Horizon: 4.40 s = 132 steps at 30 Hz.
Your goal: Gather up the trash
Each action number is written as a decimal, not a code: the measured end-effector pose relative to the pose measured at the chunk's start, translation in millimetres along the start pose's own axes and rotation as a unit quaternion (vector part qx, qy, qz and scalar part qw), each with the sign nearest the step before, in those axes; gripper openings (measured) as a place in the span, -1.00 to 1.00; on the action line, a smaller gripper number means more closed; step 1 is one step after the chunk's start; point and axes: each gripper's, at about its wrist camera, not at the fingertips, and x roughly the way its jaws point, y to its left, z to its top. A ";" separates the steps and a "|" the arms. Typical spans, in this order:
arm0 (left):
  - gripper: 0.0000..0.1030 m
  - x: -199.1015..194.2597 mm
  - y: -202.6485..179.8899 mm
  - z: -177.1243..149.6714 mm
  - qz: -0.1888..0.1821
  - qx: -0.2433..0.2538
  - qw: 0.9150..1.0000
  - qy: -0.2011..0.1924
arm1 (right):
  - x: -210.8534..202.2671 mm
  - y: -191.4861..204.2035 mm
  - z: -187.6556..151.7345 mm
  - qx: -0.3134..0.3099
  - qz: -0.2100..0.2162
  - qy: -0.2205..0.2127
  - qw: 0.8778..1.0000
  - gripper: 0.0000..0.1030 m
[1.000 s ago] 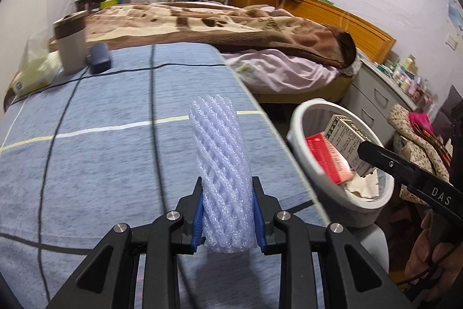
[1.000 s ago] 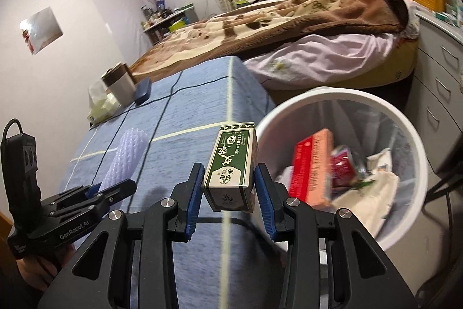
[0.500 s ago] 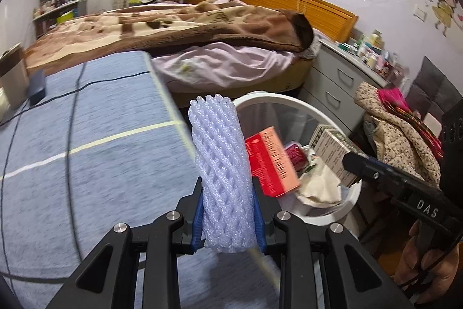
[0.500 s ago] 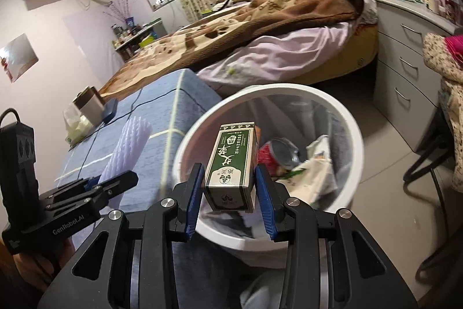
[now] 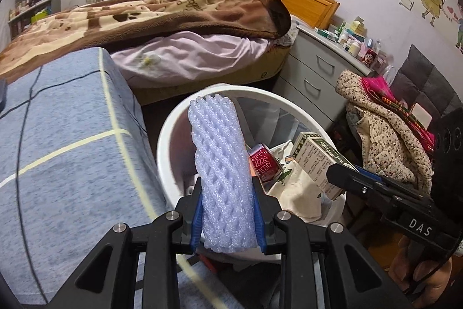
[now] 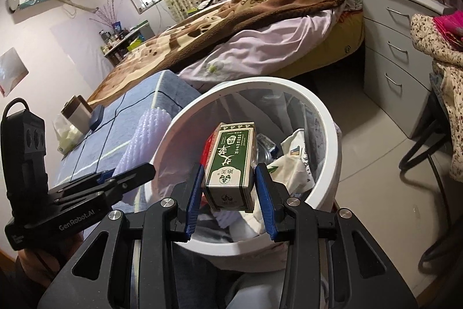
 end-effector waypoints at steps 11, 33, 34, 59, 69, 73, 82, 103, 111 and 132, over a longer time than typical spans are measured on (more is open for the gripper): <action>-0.19 8.0 -5.1 5.3 -0.037 0.001 0.999 -0.008 | -4.3 -7.6 2.7 0.004 -0.008 -0.006 1.000 0.11; -0.19 -61.9 21.8 -32.0 0.013 -0.024 0.999 -0.042 | -28.8 39.2 -12.7 -0.078 -0.004 -0.018 0.997 0.11; -0.19 -66.3 23.4 -34.3 0.017 -0.025 0.999 -0.045 | -29.1 41.4 -13.9 -0.082 -0.003 -0.017 0.996 0.11; -0.19 -126.6 34.9 -88.4 0.094 -0.035 0.992 -0.082 | -49.3 81.6 -46.5 -0.152 0.009 -0.019 0.988 0.11; -0.19 -145.5 36.0 -113.1 0.124 -0.039 0.987 -0.090 | -57.2 95.4 -58.3 -0.172 0.021 -0.021 0.985 0.11; -0.19 -149.3 38.5 -120.6 0.132 -0.043 0.986 -0.090 | -57.0 97.1 -61.1 -0.175 0.024 -0.019 0.984 0.11; -0.19 -154.2 40.9 -124.3 0.141 -0.049 0.984 -0.094 | -56.7 97.5 -61.6 -0.175 0.024 -0.019 0.984 0.11; -0.19 -153.7 42.8 -124.2 0.146 -0.054 0.984 -0.092 | -54.3 100.2 -65.1 -0.176 0.023 -0.014 0.984 0.11; -0.19 -151.0 43.2 -124.0 0.147 -0.054 0.984 -0.089 | -52.5 102.1 -65.5 -0.176 0.022 -0.012 0.984 0.11; -0.19 -148.7 49.5 -125.4 0.154 -0.063 0.982 -0.087 | -49.4 102.8 -66.7 -0.177 0.022 -0.008 0.984 0.11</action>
